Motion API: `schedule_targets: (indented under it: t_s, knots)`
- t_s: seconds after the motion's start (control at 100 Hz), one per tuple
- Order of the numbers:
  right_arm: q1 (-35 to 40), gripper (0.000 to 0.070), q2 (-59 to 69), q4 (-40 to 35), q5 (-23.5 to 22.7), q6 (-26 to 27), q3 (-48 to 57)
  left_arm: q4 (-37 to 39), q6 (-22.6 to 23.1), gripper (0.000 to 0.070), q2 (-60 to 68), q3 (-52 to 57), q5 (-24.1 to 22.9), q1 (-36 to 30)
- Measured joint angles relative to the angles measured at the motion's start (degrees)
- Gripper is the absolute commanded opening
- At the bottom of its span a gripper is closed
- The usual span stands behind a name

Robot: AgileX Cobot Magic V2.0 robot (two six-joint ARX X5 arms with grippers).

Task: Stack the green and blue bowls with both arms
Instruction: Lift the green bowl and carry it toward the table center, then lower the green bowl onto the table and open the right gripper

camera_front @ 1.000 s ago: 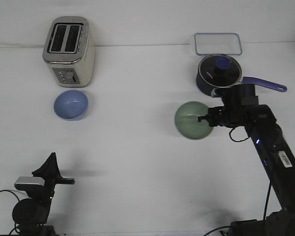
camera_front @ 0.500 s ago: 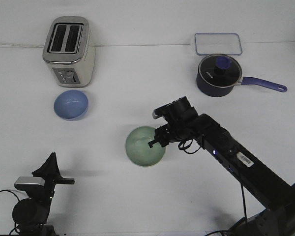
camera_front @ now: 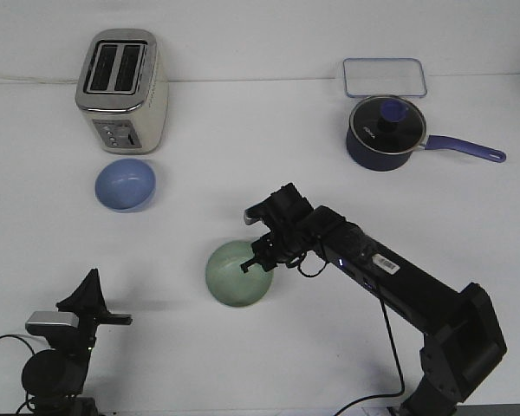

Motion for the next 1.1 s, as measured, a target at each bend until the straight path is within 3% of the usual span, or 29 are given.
schedule_targets:
  t_s: [0.65,0.73,0.84,0.9,1.1]
  knots:
    - [-0.07,0.0009,0.61,5.18,1.92,2.14,-5.57,0.02,-0.02,0.0011,0.00,0.00,0.00,0.00]
    - [-0.04,0.0104,0.61,5.22,1.92,2.21,-5.57,0.02,-0.02,0.0011,0.00,0.00,0.00,0.00]
    - [0.00,0.0392,0.63,5.07,2.49,2.71,-5.88,0.02,-0.02,0.0011,0.00,0.00,0.00,0.00]
    - [-0.02,0.0502,0.63,4.96,2.45,3.21,-5.97,0.02,0.00,0.0011,0.00,0.00,0.00,0.00]
    - [0.00,0.0531,0.63,5.73,0.83,4.28,-5.81,0.02,-0.02,0.0011,0.00,0.00,0.00,0.00]
